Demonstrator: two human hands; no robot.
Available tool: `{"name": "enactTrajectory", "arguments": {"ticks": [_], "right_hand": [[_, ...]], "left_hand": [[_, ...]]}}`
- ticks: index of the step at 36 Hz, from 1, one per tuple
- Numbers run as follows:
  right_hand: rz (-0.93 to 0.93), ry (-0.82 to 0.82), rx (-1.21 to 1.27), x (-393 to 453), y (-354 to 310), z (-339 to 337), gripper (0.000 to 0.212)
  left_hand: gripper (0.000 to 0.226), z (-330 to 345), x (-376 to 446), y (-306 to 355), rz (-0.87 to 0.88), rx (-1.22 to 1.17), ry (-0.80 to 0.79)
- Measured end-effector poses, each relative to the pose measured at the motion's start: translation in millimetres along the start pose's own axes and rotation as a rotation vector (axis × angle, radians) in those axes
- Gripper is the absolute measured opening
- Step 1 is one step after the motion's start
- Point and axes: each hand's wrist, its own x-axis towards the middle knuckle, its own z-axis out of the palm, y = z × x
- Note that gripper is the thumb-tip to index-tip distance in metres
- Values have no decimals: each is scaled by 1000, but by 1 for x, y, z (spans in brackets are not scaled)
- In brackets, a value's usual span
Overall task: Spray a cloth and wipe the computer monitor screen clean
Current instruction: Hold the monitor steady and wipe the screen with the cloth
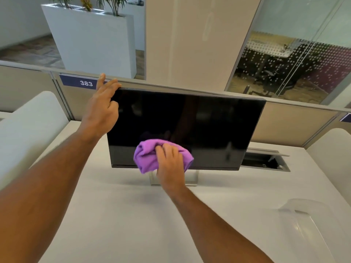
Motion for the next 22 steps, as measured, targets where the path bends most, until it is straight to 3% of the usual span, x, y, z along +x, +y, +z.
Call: {"name": "enactTrajectory", "arguments": {"ticks": [2, 5, 10, 16, 19, 22], "right_hand": [[-73, -79, -20, -9, 3, 6, 46], [-14, -41, -20, -22, 26, 3, 41], [412, 98, 81, -39, 75, -16, 47], [838, 403, 226, -18, 89, -34, 35], [765, 391, 256, 1, 61, -31, 37], [484, 237, 127, 12, 19, -20, 30]], "left_hand": [[58, -1, -2, -1, 8, 13, -3], [58, -2, -3, -1, 5, 23, -11], [57, -1, -3, 1, -1, 8, -21], [57, 0, -3, 3, -6, 15, -7], [56, 1, -3, 4, -10, 17, -5], [56, 0, -3, 4, -6, 23, -3]]}}
